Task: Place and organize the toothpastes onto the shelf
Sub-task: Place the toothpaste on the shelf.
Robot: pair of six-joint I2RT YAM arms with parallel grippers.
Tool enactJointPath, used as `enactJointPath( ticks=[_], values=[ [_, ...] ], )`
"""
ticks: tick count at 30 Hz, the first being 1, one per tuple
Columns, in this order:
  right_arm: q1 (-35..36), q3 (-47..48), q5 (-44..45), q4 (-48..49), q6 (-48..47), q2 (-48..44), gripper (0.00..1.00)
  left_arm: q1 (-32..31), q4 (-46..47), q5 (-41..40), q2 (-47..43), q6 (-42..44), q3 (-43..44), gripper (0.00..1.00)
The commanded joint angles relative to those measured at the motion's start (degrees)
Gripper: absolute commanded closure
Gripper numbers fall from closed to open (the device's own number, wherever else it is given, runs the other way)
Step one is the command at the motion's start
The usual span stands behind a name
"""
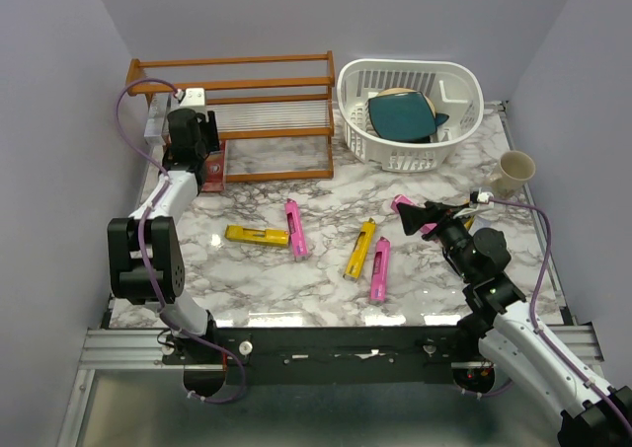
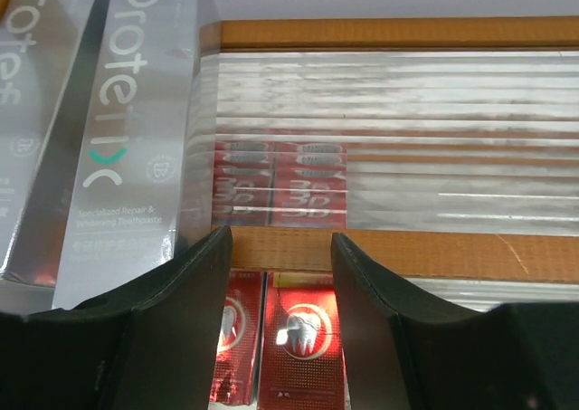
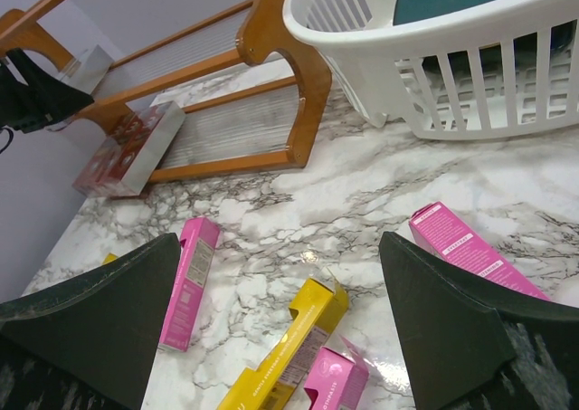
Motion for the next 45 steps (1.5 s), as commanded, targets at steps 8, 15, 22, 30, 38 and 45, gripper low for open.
enactJointPath(
  ticks=[8,15,22,30,38,45],
  values=[
    [-0.17,-0.58,-0.85,1.39,-0.79,0.45,0.0,0.09,1.61,-8.81,0.81,0.51,1.2,0.41],
    [-0.17,-0.58,-1.29,1.83,-0.7,1.06,0.0,0.18,5.21,-2.76,0.72,-3.09,1.47,0.41],
    [-0.17,-0.41,-1.29,1.75,-0.88,1.76,0.0,-0.61,9.17,-1.33,3.53,-2.66,3.31,0.41],
    [-0.17,-0.14,-1.38,1.84,-0.96,3.08,0.0,-0.62,8.2,-2.56,8.45,-1.34,6.65,0.41],
    [-0.17,0.03,-1.73,2.01,-0.96,3.79,0.0,-0.62,10.75,-11.61,9.6,-0.46,6.83,0.4],
    [-0.17,0.12,-1.73,1.75,-1.05,3.7,0.0,-0.62,9.79,-18.2,11.09,-0.19,8.85,0.4]
  ],
)
